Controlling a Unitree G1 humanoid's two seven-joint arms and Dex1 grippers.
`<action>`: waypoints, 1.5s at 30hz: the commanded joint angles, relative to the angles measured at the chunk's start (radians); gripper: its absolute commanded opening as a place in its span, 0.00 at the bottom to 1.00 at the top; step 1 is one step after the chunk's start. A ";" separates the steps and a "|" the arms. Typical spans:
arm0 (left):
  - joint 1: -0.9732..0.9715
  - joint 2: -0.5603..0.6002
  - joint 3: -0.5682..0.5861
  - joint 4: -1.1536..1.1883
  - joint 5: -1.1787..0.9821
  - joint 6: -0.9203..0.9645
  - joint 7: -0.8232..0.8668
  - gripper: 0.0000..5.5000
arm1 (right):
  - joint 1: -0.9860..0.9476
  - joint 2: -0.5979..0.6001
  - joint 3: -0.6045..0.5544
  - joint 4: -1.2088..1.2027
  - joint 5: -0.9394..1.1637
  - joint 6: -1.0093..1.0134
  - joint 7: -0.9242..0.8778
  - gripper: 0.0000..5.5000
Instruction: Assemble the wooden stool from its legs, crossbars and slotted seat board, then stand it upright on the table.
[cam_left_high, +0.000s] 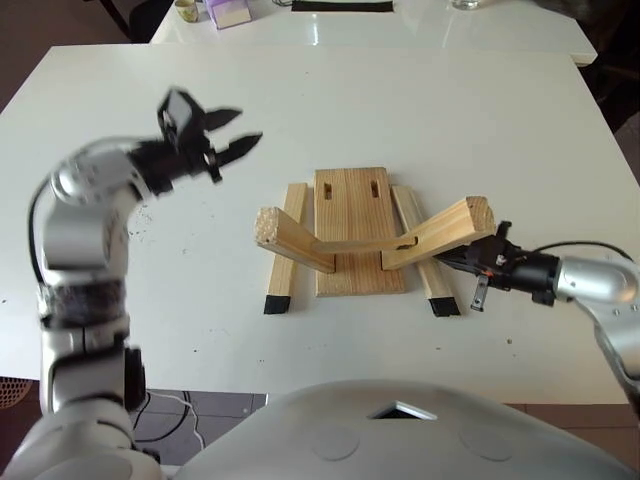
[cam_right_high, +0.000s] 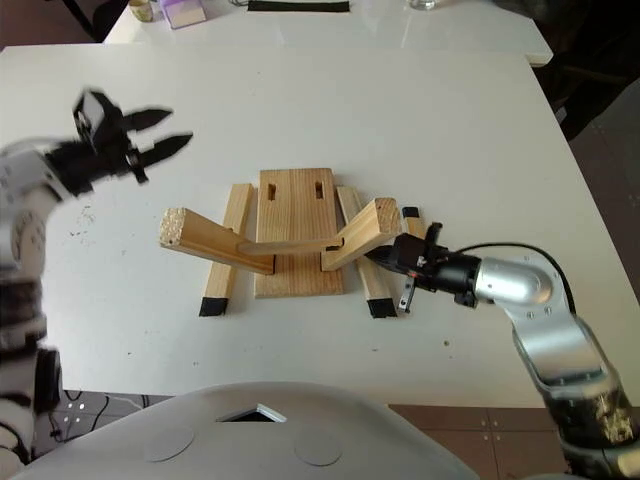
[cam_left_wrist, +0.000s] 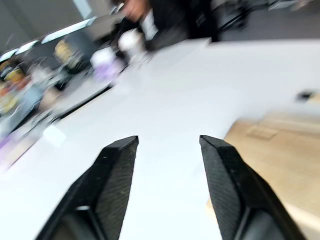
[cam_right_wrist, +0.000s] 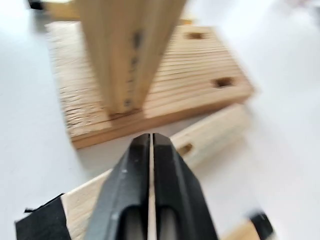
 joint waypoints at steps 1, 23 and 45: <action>0.374 -0.168 0.064 -0.351 0.087 -0.010 0.245 0.56 | 0.268 0.286 -0.029 -0.284 -0.105 0.149 -0.366 0.15; 0.544 -0.248 -0.249 -0.635 0.144 -0.056 0.350 0.65 | -0.030 0.595 0.369 -0.371 -0.178 0.289 -0.684 0.21; 0.245 -0.191 -0.053 -0.385 0.198 0.051 0.447 0.65 | 0.012 0.562 0.071 -0.314 -0.202 0.348 -0.713 0.21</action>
